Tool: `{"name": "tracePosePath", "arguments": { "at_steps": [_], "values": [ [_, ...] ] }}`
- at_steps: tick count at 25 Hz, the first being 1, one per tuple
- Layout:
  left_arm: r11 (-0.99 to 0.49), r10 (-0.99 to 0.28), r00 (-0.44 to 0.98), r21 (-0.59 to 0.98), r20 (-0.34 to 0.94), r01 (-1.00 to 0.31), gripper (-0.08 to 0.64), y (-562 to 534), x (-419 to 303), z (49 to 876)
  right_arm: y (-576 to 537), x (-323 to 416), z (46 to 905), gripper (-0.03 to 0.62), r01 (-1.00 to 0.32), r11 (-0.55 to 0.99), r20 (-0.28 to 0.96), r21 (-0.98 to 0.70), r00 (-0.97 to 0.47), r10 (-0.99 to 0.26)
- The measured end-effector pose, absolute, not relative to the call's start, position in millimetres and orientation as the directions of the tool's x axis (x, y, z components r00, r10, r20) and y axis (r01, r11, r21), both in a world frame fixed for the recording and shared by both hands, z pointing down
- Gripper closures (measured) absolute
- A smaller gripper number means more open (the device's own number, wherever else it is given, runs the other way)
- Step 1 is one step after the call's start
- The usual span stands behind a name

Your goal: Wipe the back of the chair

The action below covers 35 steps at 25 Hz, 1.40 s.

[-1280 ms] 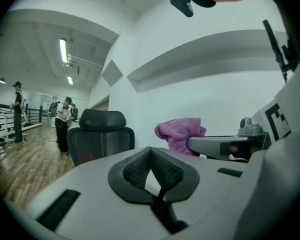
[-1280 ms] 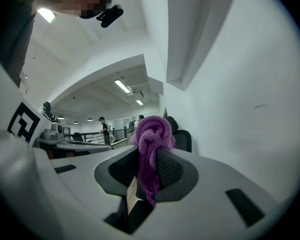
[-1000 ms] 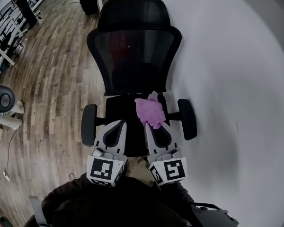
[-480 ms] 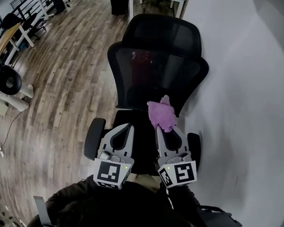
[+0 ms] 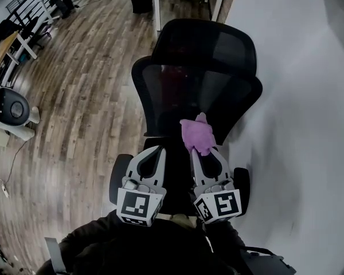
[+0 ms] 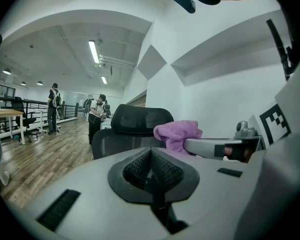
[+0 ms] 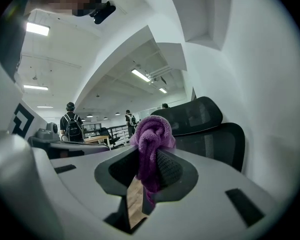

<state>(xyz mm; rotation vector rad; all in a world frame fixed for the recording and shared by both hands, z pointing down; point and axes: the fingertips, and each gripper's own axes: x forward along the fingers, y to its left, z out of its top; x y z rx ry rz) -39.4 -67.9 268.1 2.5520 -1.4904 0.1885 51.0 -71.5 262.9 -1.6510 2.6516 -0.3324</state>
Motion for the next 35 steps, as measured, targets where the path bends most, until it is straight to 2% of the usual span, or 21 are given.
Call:
{"name": "tracePosePath", "arguments": {
  "at_steps": [8,18,28,35],
  "values": [
    [-0.431,-0.883,0.443,0.103,0.158,-0.896,0.556,-129.6,-73.9,248.6,-164.0,22.1,210.4,0.508,-0.868,0.475,0.024,-0.147,-0.483,-0.875],
    [-0.33,-0.905,0.355,0.138,0.236,-0.934,0.557,-168.5,-122.3,278.4,-300.4,-15.3,142.9,0.509,-0.837,0.538,-0.096,-0.101,-0.53,-0.842],
    [-0.238,-0.917,0.267,0.13,0.296,-0.962,0.557,-181.1,-163.4,298.6,-374.7,-29.7,160.2,0.509,-0.844,0.52,-0.051,-0.132,-0.518,-0.854],
    [-0.237,-0.913,0.268,0.133,0.309,-0.962,0.557,-190.4,-157.7,305.0,-400.7,-19.8,168.2,0.509,-0.878,0.469,0.002,-0.096,-0.471,-0.882]
  ]
}}
